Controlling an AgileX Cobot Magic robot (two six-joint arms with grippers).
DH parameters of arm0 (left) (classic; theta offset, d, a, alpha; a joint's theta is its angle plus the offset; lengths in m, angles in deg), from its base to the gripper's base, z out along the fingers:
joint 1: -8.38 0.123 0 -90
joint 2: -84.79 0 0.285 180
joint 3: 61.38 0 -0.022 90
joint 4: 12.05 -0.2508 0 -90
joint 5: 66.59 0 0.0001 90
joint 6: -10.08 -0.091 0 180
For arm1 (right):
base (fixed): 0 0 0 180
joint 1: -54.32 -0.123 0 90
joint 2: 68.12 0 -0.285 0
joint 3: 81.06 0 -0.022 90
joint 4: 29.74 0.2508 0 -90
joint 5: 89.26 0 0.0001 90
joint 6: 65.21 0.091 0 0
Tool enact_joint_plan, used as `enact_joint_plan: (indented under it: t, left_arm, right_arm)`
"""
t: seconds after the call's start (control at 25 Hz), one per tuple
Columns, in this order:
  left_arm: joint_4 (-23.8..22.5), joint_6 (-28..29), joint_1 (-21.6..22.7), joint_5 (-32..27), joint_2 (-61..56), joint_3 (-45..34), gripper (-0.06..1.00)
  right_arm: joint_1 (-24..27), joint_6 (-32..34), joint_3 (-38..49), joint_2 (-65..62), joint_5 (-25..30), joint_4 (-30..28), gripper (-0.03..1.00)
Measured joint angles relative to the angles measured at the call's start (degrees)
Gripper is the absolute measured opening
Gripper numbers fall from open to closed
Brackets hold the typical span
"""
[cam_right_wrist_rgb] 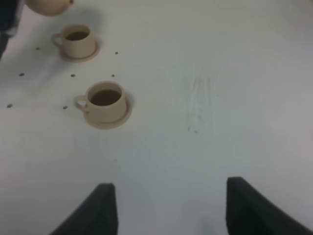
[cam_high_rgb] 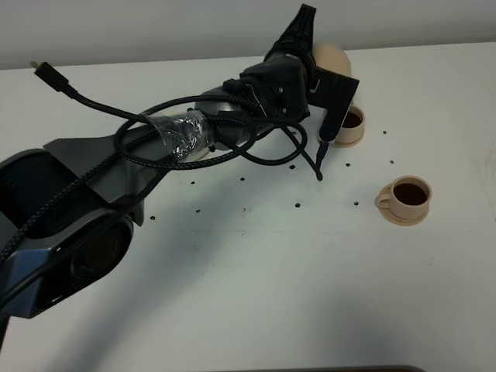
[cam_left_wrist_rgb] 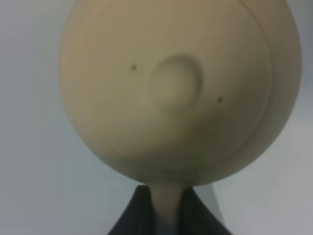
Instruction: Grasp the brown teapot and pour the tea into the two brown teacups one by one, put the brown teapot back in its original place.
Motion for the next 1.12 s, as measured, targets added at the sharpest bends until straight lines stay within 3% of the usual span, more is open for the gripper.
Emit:
enact_joint_plan:
  t: [0.44,0.56,0.76,1.12]
  left_arm:
    - [31.9,0.3,0.0,-26.6,-8.8,0.0,0.13]
    - [38.7,0.8,0.0,-31.2,-9.4,0.0,0.13]
    - [44.7,6.0,0.0,-32.9,-9.4,0.0,0.13]
    - [48.2,15.3,0.0,-31.6,-4.4,0.0,0.13]
  right_arm:
    - [0.0,0.0,0.0,0.0,0.0,0.0,0.48]
    - [0.0,0.0,0.0,0.0,0.0,0.0,0.48]
    - [0.0,0.0,0.0,0.0,0.0,0.0,0.48]
    - [0.0,0.0,0.0,0.0,0.0,0.0,0.48]
